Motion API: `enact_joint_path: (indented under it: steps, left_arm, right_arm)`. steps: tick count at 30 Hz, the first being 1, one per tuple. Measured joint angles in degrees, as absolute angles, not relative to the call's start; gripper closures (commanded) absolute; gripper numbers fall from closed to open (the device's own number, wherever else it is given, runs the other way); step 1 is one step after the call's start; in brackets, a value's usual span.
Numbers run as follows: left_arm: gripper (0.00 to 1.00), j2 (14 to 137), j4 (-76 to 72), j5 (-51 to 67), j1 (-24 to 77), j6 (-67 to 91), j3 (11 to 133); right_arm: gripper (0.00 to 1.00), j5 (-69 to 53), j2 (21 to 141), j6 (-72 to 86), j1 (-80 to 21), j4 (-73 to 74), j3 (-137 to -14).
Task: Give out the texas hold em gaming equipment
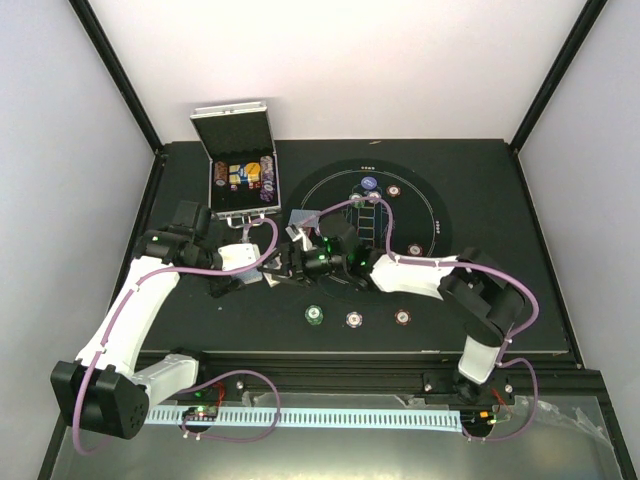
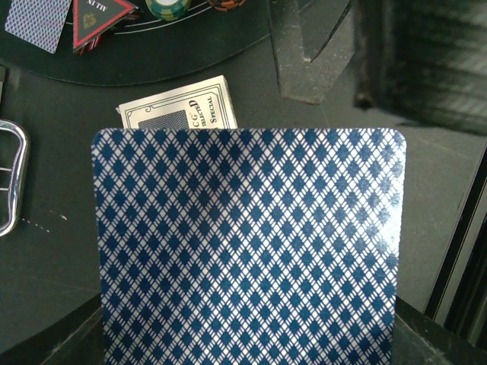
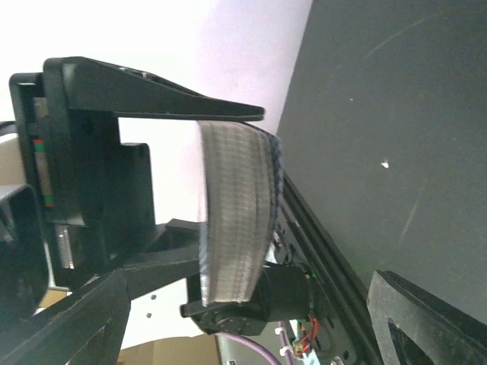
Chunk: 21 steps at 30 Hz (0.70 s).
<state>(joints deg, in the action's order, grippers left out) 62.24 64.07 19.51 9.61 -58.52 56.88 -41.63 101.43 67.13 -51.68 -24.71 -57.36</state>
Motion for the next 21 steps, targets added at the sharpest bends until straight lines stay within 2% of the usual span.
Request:
enact_joint_path:
  steps: [11,21]
  left_arm:
    - [0.98,62.22,64.07,19.53,9.74,-58.52,56.88]
    - [0.98,61.82,64.25,19.57,9.85,-58.54,56.88]
  right_arm:
    - [0.22,-42.89,106.13,70.39,-52.18,-28.34,-60.42]
    - [0.23,-44.93,111.37,73.23,-53.52,-31.70,-64.51]
